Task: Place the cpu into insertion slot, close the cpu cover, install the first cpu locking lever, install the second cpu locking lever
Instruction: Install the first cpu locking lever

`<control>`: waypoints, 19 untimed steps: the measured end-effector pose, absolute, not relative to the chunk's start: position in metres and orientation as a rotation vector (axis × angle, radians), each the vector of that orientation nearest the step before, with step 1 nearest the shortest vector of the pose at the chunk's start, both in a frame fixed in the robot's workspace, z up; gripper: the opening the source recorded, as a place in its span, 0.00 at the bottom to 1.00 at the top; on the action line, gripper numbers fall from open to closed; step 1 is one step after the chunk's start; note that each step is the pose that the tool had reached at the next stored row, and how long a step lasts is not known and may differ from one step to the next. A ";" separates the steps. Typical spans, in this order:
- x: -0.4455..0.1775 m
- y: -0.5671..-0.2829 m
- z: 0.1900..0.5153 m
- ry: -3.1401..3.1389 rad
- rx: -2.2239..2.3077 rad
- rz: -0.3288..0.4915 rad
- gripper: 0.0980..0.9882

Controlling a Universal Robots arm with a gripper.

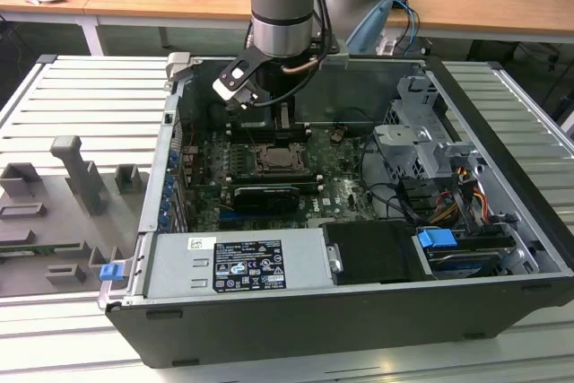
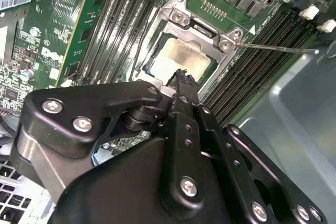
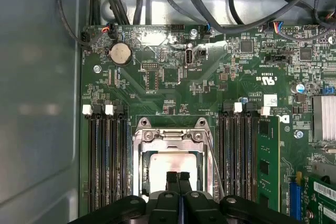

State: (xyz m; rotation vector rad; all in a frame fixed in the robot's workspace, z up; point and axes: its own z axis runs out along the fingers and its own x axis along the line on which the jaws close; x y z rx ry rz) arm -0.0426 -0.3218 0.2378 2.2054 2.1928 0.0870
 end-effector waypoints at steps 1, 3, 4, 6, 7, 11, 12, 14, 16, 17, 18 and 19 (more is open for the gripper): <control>-0.043 -0.322 0.238 2.193 2.205 0.087 0.01; -0.043 -0.322 0.240 2.193 2.205 0.086 0.01; -0.043 -0.322 0.243 2.193 2.205 0.086 0.01; -0.043 -0.322 0.254 2.193 2.205 0.086 0.01; -0.043 -0.322 0.256 2.193 2.205 0.086 0.01; -0.043 -0.322 0.265 2.205 2.194 0.086 0.01; -0.043 -0.322 0.265 2.221 2.178 0.087 0.01; -0.043 -0.322 0.265 2.269 2.130 0.087 0.01; -0.043 -0.322 0.265 2.318 2.078 0.088 0.01; -0.043 -0.322 0.265 2.334 2.060 0.089 0.01; -0.043 -0.322 0.265 2.352 2.041 0.089 0.01; -0.043 -0.322 0.265 2.365 2.027 0.089 0.01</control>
